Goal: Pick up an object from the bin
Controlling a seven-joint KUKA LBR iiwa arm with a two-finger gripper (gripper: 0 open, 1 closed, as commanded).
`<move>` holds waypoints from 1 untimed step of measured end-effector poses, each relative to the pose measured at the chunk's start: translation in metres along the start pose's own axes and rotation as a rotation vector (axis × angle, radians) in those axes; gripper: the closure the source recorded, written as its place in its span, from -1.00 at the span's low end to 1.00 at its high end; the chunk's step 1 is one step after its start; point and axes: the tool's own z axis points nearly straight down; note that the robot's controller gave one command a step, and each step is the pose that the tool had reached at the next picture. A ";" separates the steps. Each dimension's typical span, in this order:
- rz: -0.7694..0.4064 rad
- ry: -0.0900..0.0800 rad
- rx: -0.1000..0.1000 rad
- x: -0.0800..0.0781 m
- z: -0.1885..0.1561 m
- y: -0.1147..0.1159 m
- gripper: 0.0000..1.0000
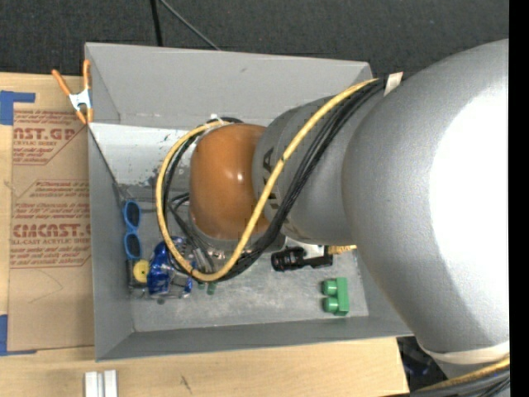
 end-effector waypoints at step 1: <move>0.004 -0.012 -0.008 -0.013 -0.115 -0.001 1.00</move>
Offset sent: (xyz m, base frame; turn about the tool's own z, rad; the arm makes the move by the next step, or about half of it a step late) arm 0.0109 -0.0058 0.1105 0.0049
